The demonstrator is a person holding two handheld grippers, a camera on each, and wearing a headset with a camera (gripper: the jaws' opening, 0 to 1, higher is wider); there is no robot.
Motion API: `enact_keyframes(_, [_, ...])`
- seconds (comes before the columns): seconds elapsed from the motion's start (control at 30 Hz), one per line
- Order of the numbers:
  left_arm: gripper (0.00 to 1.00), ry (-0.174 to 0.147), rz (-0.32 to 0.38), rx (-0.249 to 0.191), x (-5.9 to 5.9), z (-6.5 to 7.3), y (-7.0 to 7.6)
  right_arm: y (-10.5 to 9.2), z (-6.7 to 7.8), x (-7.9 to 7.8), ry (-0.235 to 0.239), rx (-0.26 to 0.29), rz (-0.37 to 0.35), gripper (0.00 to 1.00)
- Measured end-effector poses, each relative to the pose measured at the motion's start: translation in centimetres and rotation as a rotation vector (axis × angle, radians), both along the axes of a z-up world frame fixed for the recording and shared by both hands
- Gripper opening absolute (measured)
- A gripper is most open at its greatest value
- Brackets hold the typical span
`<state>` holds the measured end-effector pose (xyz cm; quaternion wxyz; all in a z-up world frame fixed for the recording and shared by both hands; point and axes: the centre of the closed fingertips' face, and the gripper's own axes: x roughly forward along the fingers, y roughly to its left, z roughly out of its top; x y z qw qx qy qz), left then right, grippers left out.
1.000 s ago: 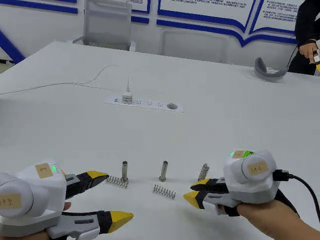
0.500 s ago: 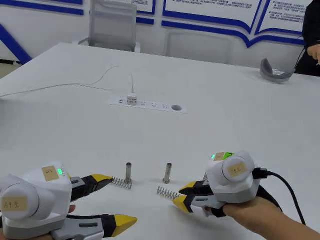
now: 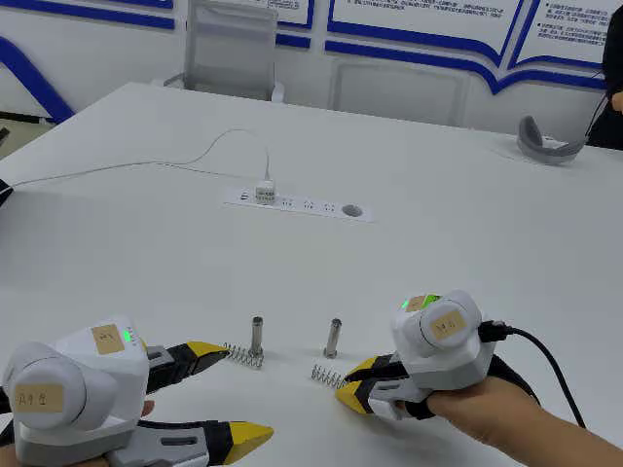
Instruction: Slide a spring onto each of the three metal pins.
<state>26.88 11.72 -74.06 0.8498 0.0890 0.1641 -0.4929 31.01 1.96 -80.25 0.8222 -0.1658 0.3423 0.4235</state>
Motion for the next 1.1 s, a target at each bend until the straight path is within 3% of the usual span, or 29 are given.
enact_keyframes(0.47, [0.57,-0.018,-0.066,0.026,-0.2,0.0,-1.7,0.5,1.3,-1.8,0.015,-0.007,0.066,0.11])
enact_keyframes(0.77, [0.55,-0.041,-0.127,0.044,-0.5,0.2,-3.3,1.7,4.0,-4.1,0.014,-0.006,0.208,0.11])
enact_keyframes(1.1, [0.47,-0.054,-0.189,0.054,-1.3,0.3,-4.2,3.4,5.8,-6.2,0.030,-0.013,0.349,0.11])
